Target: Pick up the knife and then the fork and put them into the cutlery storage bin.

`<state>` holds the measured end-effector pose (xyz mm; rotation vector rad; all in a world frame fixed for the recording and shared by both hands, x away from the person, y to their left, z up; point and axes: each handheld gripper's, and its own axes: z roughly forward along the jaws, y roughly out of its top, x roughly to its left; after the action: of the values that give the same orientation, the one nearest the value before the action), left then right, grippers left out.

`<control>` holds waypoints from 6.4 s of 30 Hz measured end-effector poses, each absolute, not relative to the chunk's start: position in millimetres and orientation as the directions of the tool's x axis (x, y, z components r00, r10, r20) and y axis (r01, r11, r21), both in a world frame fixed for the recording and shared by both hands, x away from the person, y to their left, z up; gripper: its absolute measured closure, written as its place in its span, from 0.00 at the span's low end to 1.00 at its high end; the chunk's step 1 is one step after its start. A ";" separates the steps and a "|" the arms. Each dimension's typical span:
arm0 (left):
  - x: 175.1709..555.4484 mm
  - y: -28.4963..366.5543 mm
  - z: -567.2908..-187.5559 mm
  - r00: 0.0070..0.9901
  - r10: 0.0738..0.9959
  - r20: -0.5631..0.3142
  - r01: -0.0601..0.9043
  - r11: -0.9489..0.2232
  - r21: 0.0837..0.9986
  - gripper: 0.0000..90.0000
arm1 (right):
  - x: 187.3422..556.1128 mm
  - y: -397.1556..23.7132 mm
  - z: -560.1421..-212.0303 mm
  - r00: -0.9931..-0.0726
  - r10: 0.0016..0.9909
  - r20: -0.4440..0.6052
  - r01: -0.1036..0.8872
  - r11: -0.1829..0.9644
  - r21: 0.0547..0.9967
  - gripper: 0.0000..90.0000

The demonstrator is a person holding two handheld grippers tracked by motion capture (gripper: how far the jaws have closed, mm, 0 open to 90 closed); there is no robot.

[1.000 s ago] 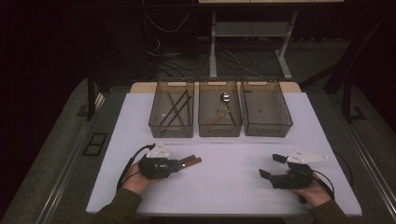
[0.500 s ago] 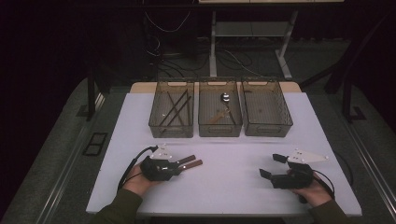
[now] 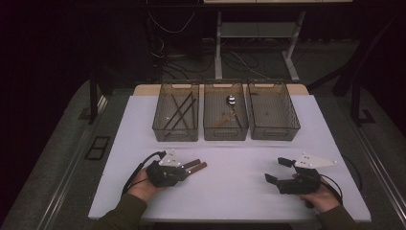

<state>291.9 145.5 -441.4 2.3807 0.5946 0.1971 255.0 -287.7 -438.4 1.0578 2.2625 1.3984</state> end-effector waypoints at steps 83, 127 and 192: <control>279.8 14.7 -392.2 0.999 -0.041 0.014 -0.041 -0.804 0.593 0.86 | 286.1 -177.8 -414.8 -0.995 0.054 0.087 0.096 0.791 0.604 0.80; 269.8 154.7 -417.1 0.845 0.534 -0.043 0.334 -0.463 0.821 0.20 | 301.4 -231.4 -406.4 -0.935 0.346 0.078 0.316 0.711 0.628 0.84; 270.8 152.0 -433.7 0.828 0.557 -0.073 0.369 -0.442 0.818 0.00 | 460.6 -306.8 -387.6 -0.443 0.895 0.050 0.769 0.351 0.534 0.84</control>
<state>270.8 152.0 -433.7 2.0822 0.6785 0.2567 460.6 -306.8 -387.6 1.4914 2.3644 0.7254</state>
